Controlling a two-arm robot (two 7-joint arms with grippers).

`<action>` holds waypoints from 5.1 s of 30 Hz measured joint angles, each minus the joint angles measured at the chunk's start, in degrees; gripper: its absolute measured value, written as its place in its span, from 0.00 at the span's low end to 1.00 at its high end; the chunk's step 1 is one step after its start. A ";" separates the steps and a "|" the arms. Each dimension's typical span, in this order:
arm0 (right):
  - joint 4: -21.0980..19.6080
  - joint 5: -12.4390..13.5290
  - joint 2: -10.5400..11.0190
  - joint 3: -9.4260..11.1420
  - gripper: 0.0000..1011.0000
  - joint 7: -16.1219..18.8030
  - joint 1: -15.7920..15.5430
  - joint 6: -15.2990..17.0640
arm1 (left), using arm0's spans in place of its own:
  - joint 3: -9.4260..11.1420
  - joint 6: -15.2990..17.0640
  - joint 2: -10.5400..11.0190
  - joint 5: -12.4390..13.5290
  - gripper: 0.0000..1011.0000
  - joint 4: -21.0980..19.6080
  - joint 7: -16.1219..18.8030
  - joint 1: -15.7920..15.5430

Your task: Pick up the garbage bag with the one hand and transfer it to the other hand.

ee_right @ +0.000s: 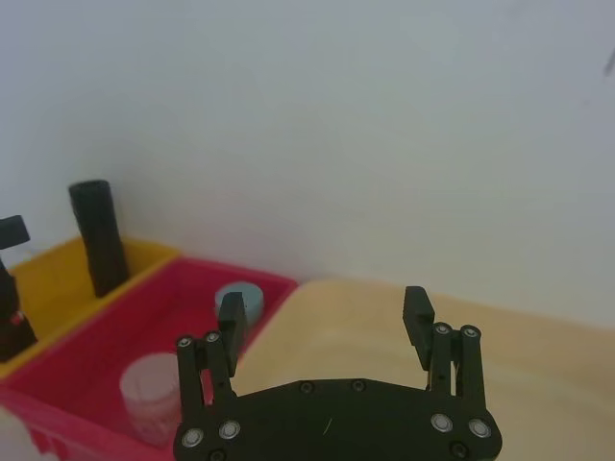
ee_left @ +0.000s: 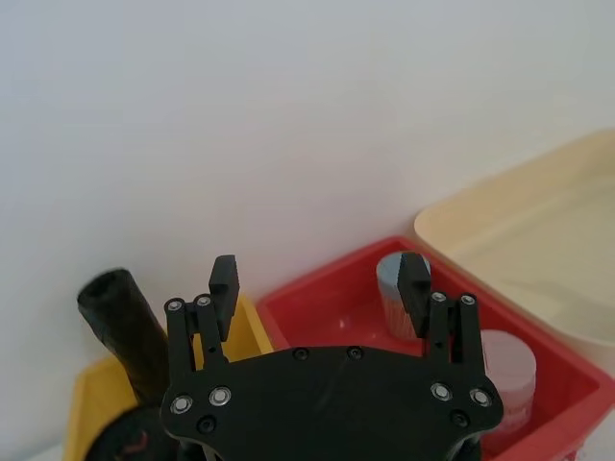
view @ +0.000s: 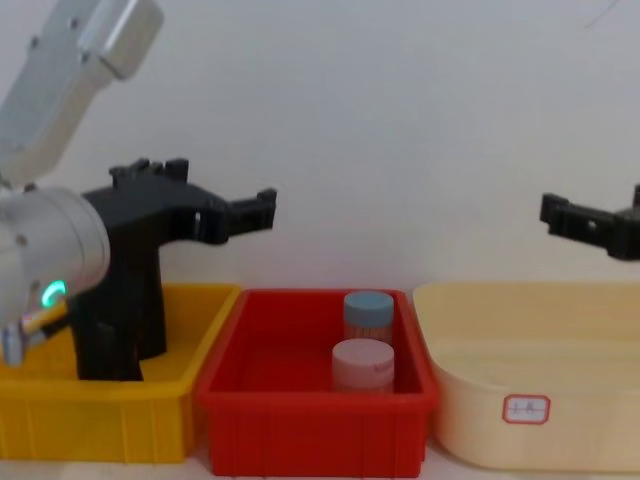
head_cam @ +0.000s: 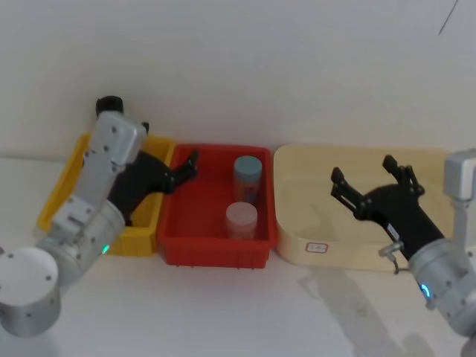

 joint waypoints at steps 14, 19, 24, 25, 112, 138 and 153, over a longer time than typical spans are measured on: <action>-3.25 0.41 -2.51 -3.27 0.99 1.45 6.94 9.02 | -8.06 6.78 6.43 -7.21 0.99 -8.13 -7.22 -0.19; -3.78 0.72 -3.49 -4.63 0.99 1.92 9.13 13.57 | -10.66 8.93 9.04 -9.51 0.99 -9.10 -9.93 0.39; -3.57 0.99 -4.18 -5.60 0.99 2.37 10.62 16.96 | -12.74 11.24 11.82 -11.53 0.99 -9.17 -12.85 1.01; -3.44 1.03 -4.28 -5.76 0.99 2.48 10.82 17.56 | -12.93 11.65 12.17 -11.85 0.99 -9.09 -13.35 1.08; 17.51 5.39 -7.69 -13.11 0.99 10.35 21.10 25.56 | 0.52 5.61 9.86 -15.13 0.99 26.17 -35.99 -15.85; 19.61 4.87 -6.67 -14.68 0.99 10.20 22.04 25.43 | 1.21 5.09 9.37 -14.61 0.49 27.09 -35.10 -16.62; 23.80 1.98 -6.61 -16.51 0.99 11.29 25.18 24.02 | 1.29 5.04 9.30 -14.55 0.44 27.18 -35.00 -16.69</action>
